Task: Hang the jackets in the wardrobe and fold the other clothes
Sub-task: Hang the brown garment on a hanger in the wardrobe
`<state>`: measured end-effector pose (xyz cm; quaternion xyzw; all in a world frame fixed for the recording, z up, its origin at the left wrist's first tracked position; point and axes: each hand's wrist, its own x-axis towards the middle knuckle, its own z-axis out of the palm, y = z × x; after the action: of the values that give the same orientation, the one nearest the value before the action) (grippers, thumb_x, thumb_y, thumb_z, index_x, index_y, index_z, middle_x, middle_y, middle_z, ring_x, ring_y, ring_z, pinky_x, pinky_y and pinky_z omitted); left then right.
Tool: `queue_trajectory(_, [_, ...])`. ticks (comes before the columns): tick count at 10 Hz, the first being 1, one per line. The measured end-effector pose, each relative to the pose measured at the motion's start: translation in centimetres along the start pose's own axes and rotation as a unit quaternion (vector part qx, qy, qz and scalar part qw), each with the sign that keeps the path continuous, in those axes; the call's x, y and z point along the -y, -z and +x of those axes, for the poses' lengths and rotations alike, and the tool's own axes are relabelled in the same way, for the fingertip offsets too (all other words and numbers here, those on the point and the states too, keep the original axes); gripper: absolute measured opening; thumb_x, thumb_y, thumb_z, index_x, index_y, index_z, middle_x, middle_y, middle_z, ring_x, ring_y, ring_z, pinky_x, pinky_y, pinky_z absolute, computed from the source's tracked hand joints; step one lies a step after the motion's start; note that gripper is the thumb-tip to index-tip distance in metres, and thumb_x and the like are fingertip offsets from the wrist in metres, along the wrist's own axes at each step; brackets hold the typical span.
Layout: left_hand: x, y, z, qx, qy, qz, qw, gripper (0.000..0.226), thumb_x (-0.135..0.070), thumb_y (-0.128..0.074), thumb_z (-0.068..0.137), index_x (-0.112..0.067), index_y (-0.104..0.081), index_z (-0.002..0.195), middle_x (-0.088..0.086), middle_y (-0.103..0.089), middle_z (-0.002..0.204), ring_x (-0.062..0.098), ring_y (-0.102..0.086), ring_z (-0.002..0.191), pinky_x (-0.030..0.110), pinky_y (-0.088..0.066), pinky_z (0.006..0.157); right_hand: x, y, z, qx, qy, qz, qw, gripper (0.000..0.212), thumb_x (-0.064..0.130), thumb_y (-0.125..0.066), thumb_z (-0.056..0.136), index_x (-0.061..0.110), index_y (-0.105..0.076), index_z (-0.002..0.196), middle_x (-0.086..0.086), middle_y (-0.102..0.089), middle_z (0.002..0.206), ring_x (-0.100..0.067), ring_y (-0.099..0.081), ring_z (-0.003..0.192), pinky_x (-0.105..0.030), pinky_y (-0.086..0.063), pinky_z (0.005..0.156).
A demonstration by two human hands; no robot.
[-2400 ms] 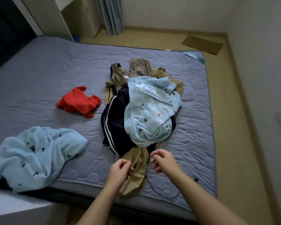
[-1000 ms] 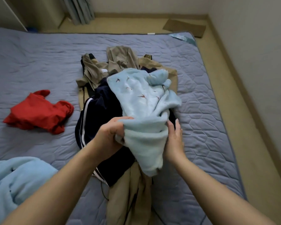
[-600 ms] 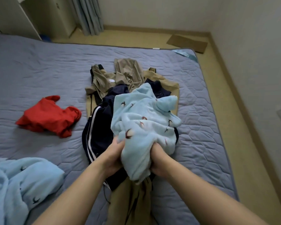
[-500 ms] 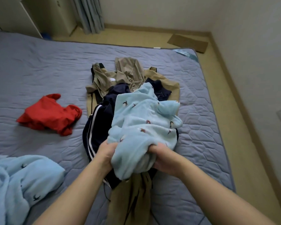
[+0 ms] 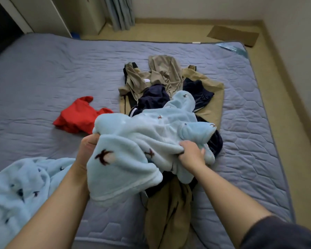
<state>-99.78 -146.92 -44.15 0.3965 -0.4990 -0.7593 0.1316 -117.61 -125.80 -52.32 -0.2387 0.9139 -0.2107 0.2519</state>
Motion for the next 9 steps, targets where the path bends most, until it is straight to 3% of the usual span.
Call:
queue_trajectory(1, [-0.7,-0.4,-0.9,0.046,0.047,-0.142,0.988,0.015,-0.005,-0.058,0.069,-0.006,-0.072,0.075,0.009,-0.070,0.073,0.020,-0.068,0.071,0.028,-0.058,0.065,2.6,-0.6,0.0,-0.069,-0.131,0.360,0.921,0.023,0.010,-0.039,0.092,0.010,-0.059,0.102,-0.009,-0.063,0.103,-0.034,-0.056,0.107,-0.036,-0.044,0.089])
queue_trajectory(2, [0.2,-0.4,-0.1,-0.074,0.030,-0.077,0.994,0.024,0.005,-0.040,0.086,-0.005,-0.062,0.089,0.009,-0.066,0.077,0.020,-0.062,0.076,0.027,-0.055,0.064,5.3,0.5,-0.7,0.010,-0.227,0.661,0.716,0.033,0.033,-0.051,0.094,0.008,-0.063,0.112,-0.017,-0.069,0.106,-0.034,-0.066,0.097,-0.045,-0.054,0.087])
queue_trajectory(3, [1.8,-0.7,-0.8,0.051,0.010,0.058,0.997,0.027,-0.018,-0.065,0.085,-0.012,-0.058,0.111,0.005,-0.069,0.098,0.013,-0.067,0.086,0.023,-0.054,0.066,9.9,1.3,-1.6,0.149,-0.172,0.668,0.709,0.044,0.045,-0.055,0.089,0.006,-0.068,0.107,-0.017,-0.072,0.099,-0.030,-0.069,0.094,-0.045,-0.053,0.090])
queue_trajectory(4, [1.8,-0.9,-1.1,0.146,-0.003,0.083,0.986,0.062,-0.028,-0.081,0.066,-0.019,-0.054,0.120,-0.002,-0.071,0.107,0.009,-0.067,0.099,0.023,-0.054,0.075,16.1,2.1,-1.6,0.118,-0.030,0.547,0.828,0.028,0.029,-0.047,0.097,0.010,-0.063,0.085,-0.003,-0.071,0.076,-0.013,-0.068,0.080,-0.030,-0.050,0.083])
queue_trajectory(5, [-0.7,-1.4,-0.1,0.003,-0.133,0.116,0.984,0.035,-0.021,-0.075,0.069,-0.013,-0.062,0.100,-0.013,-0.070,0.078,-0.004,-0.064,0.073,0.014,-0.049,0.061,20.6,3.2,-0.8,0.022,0.157,0.431,0.888,0.017,0.019,-0.044,0.097,0.014,-0.054,0.084,0.004,-0.058,0.080,-0.009,-0.057,0.082,-0.020,-0.046,0.077])
queue_trajectory(6, [-4.2,-0.5,0.7,-0.106,-0.185,0.053,0.976,0.016,-0.025,-0.067,0.074,-0.015,-0.059,0.084,-0.008,-0.060,0.069,0.008,-0.057,0.069,0.027,-0.049,0.063,23.2,4.9,0.1,0.029,0.283,0.269,0.920,0.037,0.051,-0.050,0.082,0.021,-0.060,0.101,0.010,-0.056,0.107,-0.003,-0.052,0.102,-0.028,-0.039,0.095])
queue_trajectory(7, [-8.3,2.9,1.4,-0.166,-0.214,-0.028,0.962,0.017,-0.013,-0.061,0.086,-0.017,-0.048,0.076,0.007,-0.049,0.072,0.022,-0.045,0.072,0.040,-0.043,0.066,23.1,6.1,2.1,0.099,0.190,0.187,0.959,0.069,0.067,-0.053,0.080,0.040,-0.035,0.141,0.008,-0.032,0.149,-0.016,-0.033,0.137,-0.046,-0.027,0.112])
queue_trajectory(8, [-13.5,6.1,2.8,-0.184,-0.220,-0.117,0.951,0.012,-0.004,-0.053,0.091,-0.015,-0.053,0.088,0.013,-0.053,0.083,0.024,-0.052,0.079,0.041,-0.047,0.073,26.3,5.4,2.6,0.248,-0.010,0.426,0.870,0.048,0.051,-0.052,0.092,0.028,-0.045,0.133,0.002,-0.054,0.124,-0.023,-0.059,0.107,-0.044,-0.050,0.089])
queue_trajectory(9, [-18.7,7.9,3.3,-0.186,-0.248,-0.084,0.947,0.006,-0.010,-0.057,0.089,-0.014,-0.056,0.093,0.008,-0.061,0.083,0.017,-0.061,0.075,0.031,-0.053,0.064,32.8,5.0,3.8,0.189,-0.025,0.538,0.821,0.028,0.036,-0.042,0.099,0.014,-0.058,0.097,-0.006,-0.062,0.091,-0.021,-0.058,0.081,-0.036,-0.048,0.077])
